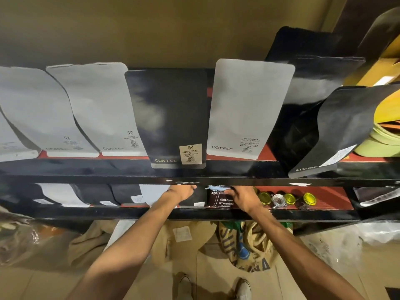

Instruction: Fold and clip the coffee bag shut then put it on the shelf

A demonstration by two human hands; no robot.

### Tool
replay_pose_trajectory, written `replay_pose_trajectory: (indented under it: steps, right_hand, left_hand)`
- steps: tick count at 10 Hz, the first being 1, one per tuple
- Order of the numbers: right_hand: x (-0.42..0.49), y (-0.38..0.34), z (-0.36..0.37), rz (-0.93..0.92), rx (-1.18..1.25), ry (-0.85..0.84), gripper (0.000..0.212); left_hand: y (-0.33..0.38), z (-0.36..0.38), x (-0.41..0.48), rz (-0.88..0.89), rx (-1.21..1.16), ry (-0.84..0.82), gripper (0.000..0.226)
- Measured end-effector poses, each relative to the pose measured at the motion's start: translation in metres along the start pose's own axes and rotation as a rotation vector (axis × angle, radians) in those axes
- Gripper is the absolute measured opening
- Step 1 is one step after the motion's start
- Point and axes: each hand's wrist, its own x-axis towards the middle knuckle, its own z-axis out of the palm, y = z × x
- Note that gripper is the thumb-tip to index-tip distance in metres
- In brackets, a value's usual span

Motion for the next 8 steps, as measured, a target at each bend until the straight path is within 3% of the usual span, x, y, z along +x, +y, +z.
replay_pose_trajectory:
  steps: [1, 2, 5, 6, 7, 8]
  right_hand:
    - [0.006, -0.008, 0.006, 0.040, -0.012, -0.020, 0.032]
    - [0.006, -0.011, 0.007, 0.056, -0.040, -0.012, 0.030]
    - [0.007, -0.015, 0.006, -0.050, -0.221, 0.054, 0.020]
    - [0.004, -0.018, 0.001, -0.114, -0.249, 0.091, 0.026]
    - [0.005, -0.026, 0.003, -0.127, -0.436, 0.086, 0.048]
    - [0.000, -0.040, 0.008, -0.041, -0.497, 0.091, 0.059]
  left_hand:
    - [0.000, -0.001, -0.001, -0.054, -0.036, 0.009, 0.061]
    - [-0.004, -0.003, -0.003, 0.025, -0.102, 0.021, 0.046]
    - [-0.003, 0.001, -0.012, 0.075, -0.063, 0.166, 0.041]
    - [-0.005, 0.001, -0.011, 0.153, -0.053, 0.197, 0.036]
    - [-0.006, 0.005, -0.015, 0.347, -0.017, 0.332, 0.041]
    - [-0.010, 0.008, -0.022, 0.425, 0.116, 0.486, 0.056]
